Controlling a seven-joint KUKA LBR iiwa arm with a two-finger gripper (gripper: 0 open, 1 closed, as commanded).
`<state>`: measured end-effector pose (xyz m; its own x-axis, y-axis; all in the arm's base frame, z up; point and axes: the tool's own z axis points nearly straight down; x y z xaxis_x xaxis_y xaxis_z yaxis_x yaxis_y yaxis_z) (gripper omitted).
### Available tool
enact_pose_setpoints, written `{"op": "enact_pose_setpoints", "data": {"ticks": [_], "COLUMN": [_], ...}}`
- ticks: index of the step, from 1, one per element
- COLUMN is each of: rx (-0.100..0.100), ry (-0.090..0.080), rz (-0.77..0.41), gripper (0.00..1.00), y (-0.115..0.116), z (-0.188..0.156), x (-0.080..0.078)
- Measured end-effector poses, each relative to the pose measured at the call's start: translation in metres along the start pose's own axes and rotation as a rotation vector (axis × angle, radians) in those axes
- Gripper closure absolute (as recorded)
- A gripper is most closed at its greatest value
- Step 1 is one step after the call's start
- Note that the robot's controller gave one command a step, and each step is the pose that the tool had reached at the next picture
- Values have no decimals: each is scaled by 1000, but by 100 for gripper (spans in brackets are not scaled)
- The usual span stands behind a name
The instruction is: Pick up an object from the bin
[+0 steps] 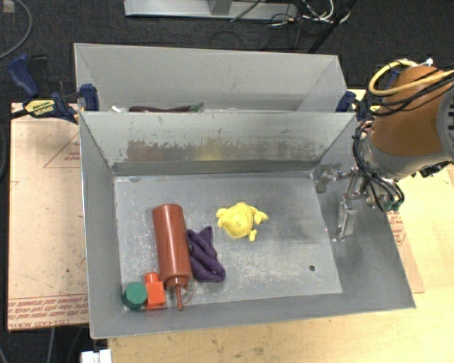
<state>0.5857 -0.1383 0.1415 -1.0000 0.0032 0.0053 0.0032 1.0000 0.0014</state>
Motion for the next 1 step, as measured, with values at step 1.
{"op": "enact_pose_setpoints", "data": {"ticks": [1], "rx": [1], "ry": [-7], "rz": [-3], "gripper": [0], "y": [1], "z": [-5], "x": [-2]}}
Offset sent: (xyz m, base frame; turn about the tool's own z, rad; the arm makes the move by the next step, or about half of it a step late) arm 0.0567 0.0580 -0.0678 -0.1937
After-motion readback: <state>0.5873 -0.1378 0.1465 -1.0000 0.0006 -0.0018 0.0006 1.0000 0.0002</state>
